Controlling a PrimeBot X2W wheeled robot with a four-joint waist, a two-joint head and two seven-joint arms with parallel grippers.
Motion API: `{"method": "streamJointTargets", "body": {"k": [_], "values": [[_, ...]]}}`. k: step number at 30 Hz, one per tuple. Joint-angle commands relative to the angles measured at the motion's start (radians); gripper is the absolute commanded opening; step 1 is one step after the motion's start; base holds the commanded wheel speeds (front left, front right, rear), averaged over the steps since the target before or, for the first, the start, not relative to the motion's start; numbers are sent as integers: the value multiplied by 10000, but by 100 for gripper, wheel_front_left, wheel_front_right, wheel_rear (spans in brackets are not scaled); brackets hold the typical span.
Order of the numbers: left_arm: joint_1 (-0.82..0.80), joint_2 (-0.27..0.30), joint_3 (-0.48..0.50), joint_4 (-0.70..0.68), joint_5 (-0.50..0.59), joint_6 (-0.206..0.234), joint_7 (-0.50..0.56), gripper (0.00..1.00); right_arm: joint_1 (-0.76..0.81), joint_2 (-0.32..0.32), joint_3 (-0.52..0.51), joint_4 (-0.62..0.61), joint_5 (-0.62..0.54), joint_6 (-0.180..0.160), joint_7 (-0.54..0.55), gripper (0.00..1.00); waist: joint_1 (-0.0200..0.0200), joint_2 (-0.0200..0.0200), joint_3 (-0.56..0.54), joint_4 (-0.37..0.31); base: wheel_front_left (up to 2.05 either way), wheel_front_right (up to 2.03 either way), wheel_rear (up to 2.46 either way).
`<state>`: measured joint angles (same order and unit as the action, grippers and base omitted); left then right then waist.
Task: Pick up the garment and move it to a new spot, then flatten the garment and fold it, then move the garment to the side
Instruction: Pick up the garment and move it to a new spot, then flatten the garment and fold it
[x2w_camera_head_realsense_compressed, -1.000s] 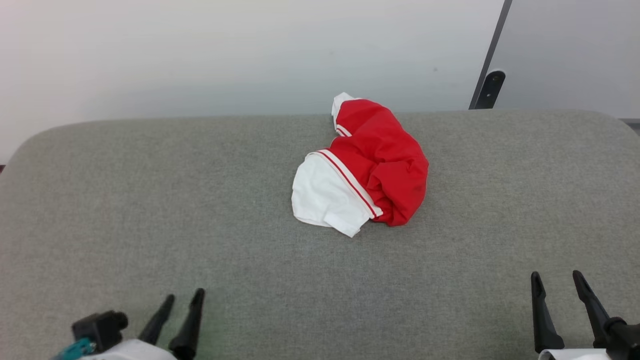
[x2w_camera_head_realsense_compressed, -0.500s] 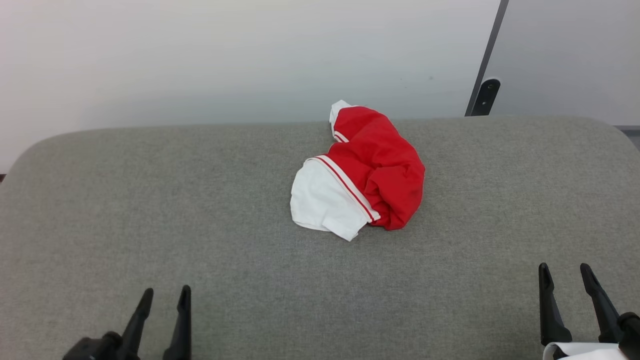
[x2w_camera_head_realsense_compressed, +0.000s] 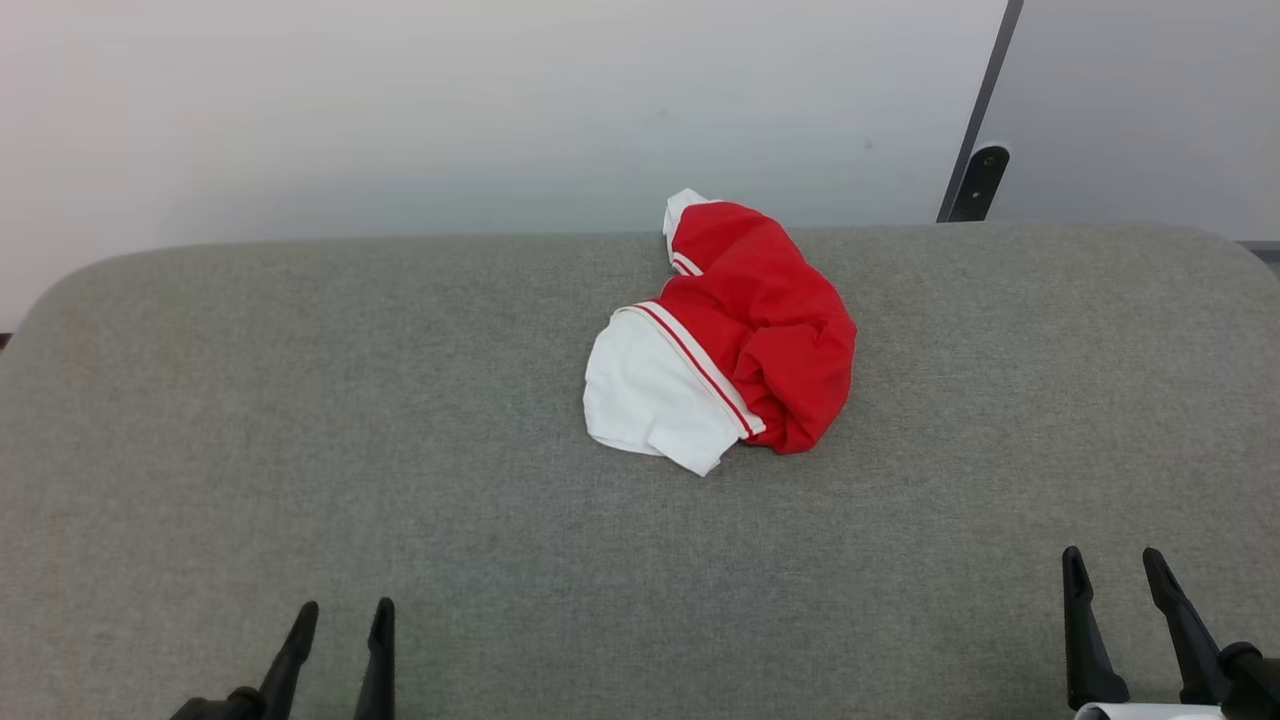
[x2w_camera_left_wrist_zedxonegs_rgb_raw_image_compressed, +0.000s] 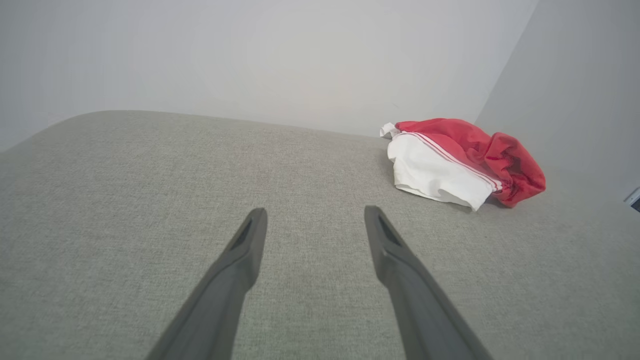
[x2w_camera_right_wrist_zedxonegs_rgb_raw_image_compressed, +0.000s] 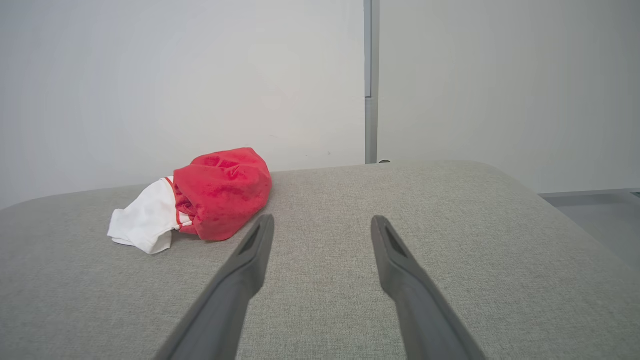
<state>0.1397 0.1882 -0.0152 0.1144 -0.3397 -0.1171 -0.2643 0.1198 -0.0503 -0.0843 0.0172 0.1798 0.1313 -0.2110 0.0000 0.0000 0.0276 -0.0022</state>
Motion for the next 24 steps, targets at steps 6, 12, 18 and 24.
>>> {"method": "streamJointTargets", "body": {"k": [6, 12, 18, 24], "values": [[-60, -161, 126, 115, 183, -123, 1, 100, -95, 1, 56, 62, -38, -10, -77, 100, 0, 0, 38, 20, 0, 0, 0], [-34, -224, 134, 185, 305, -141, 1, 100, -122, 1, 100, 109, -85, -10, -67, 100, 0, 0, 6, 17, 0, 0, 0], [-39, -231, 98, 146, 292, -150, 1, 100, -126, 1, 156, 101, -96, -10, -65, 100, 0, 0, 9, 0, 0, 0, 0], [-516, -132, -100, 59, 31, -153, -1, 100, -249, -1, 206, 75, -9, -10, -103, 100, 0, 0, 206, -30, 0, 0, 0]]}}
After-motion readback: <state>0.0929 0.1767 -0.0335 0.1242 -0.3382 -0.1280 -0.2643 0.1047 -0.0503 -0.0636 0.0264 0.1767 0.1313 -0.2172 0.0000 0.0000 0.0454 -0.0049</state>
